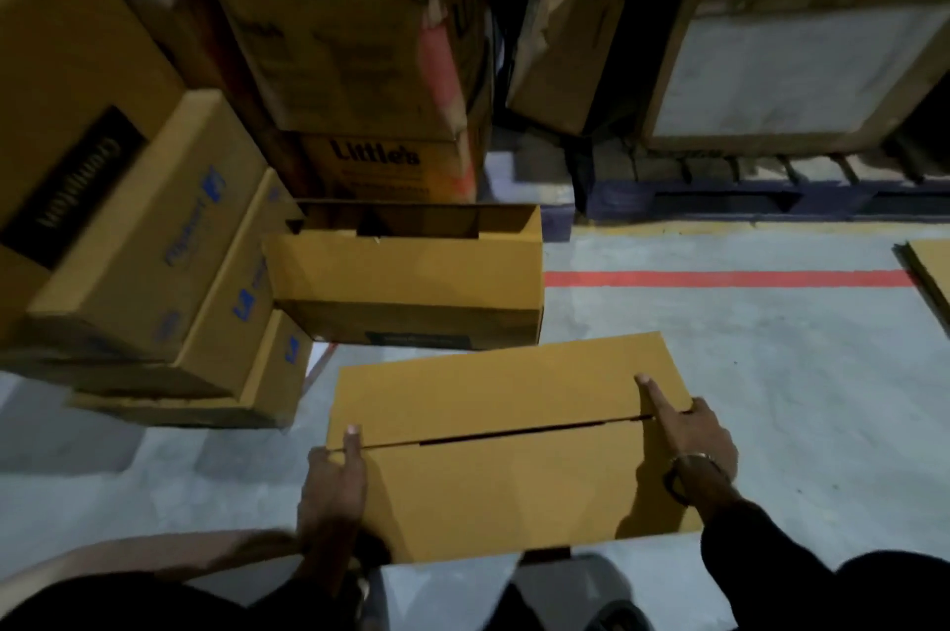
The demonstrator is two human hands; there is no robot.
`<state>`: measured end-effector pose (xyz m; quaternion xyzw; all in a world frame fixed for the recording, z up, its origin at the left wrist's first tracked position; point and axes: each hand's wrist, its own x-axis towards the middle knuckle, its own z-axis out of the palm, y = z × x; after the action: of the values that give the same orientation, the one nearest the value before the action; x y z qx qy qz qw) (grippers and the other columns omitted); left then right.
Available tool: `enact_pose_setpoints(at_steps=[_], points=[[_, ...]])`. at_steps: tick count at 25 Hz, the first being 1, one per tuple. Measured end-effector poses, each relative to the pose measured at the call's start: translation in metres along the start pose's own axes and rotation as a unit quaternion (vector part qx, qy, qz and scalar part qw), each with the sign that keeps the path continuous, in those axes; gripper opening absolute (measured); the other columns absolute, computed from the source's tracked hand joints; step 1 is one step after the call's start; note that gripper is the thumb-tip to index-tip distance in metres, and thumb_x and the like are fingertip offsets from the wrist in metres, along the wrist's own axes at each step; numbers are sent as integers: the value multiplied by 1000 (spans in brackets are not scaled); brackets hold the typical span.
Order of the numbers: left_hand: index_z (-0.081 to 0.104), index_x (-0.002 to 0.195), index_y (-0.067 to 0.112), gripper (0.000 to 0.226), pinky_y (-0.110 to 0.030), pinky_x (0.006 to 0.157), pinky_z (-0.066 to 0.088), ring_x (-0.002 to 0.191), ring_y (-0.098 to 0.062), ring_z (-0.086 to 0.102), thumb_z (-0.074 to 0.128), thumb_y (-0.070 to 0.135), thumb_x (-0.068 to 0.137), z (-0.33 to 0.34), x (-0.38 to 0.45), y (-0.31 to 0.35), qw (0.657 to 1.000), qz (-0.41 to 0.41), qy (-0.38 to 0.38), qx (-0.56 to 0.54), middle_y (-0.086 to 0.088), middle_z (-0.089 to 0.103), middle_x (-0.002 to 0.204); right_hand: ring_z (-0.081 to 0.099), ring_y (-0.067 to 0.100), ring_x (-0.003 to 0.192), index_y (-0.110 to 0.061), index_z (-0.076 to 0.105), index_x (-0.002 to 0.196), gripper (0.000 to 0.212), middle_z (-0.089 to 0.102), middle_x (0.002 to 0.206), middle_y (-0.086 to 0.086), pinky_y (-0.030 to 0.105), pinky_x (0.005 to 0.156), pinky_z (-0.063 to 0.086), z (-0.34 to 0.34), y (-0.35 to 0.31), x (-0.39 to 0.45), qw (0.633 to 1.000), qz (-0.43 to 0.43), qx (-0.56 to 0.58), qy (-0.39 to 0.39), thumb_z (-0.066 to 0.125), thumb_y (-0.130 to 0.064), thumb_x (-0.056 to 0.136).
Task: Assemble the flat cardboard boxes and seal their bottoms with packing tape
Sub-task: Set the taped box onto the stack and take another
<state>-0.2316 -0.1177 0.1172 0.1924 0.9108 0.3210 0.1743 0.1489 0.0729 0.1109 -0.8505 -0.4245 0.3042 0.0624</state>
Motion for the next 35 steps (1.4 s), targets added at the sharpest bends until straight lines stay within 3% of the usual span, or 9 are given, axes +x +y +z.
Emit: enact_pose_setpoints(at_steps=[2, 6, 8, 13, 15, 20, 27, 30, 35], points=[[53, 137, 6, 78, -53, 93, 48, 114, -47, 61, 39, 72, 99, -25, -10, 39, 997, -70, 11, 39, -28, 62, 130, 64, 39, 97, -19, 60, 137, 113, 71, 108, 18, 39, 73, 45, -28, -12, -20, 999, -5, 18, 35, 35, -105, 67], [61, 136, 6, 79, -49, 91, 48, 116, -45, 61, 48, 72, 95, -80, 1, 108, 997, -59, 49, -12, -25, 65, 130, 56, 31, 68, -7, 68, 88, 90, 62, 74, 14, 40, 70, 54, -103, -65, -64, 986, -25, 101, 132, 33, -91, 85], [61, 133, 9, 77, -51, 95, 47, 117, -43, 60, 51, 74, 92, -103, 17, 132, 996, -41, 58, -55, -23, 65, 129, 54, 31, 65, -6, 63, 78, 86, 60, 71, 14, 41, 69, 54, -138, -103, -77, 978, -56, 126, 156, 33, -86, 89], [63, 114, 13, 76, -54, 96, 47, 111, -41, 61, 49, 82, 87, -172, 95, 204, 986, 48, 101, -127, -18, 66, 119, 59, 35, 84, -7, 65, 100, 84, 66, 97, 19, 43, 79, 51, -175, -218, -85, 968, -157, 165, 102, 38, -86, 89], [65, 120, 13, 76, -52, 95, 44, 110, -40, 61, 48, 80, 90, -189, 137, 233, 987, 61, 93, -117, -16, 67, 116, 54, 33, 89, -8, 64, 113, 84, 66, 109, 19, 41, 80, 45, -167, -259, -78, 965, -188, 172, 70, 44, -85, 88], [63, 123, 13, 86, -43, 84, 44, 93, -30, 57, 39, 87, 88, -162, 254, 281, 990, 83, 105, -38, -10, 62, 101, 58, 31, 80, -6, 63, 97, 81, 61, 86, 10, 38, 75, 47, -100, -333, -30, 960, -170, 197, 99, 46, -84, 87], [56, 136, 7, 101, -51, 93, 50, 111, -41, 61, 35, 92, 84, -67, 357, 253, 996, 36, 33, 76, -20, 64, 121, 57, 33, 70, -7, 64, 88, 82, 59, 75, 14, 36, 65, 47, 4, -370, 33, 970, -132, 108, 174, 44, -87, 86], [48, 137, 8, 100, -55, 92, 47, 116, -43, 60, 34, 92, 85, -49, 370, 244, 993, 54, 50, 88, -21, 62, 128, 51, 30, 61, -6, 57, 83, 80, 53, 68, 14, 33, 60, 38, 25, -377, 35, 971, -126, 81, 186, 42, -84, 89], [26, 156, 5, 123, -63, 103, 45, 135, -47, 47, 27, 98, 75, -63, 363, 253, 995, 49, -36, 73, -25, 40, 154, 62, 39, 88, -3, 50, 131, 79, 66, 100, 21, 42, 72, 48, 4, -389, 17, 981, -128, 124, 83, 49, -74, 94]])
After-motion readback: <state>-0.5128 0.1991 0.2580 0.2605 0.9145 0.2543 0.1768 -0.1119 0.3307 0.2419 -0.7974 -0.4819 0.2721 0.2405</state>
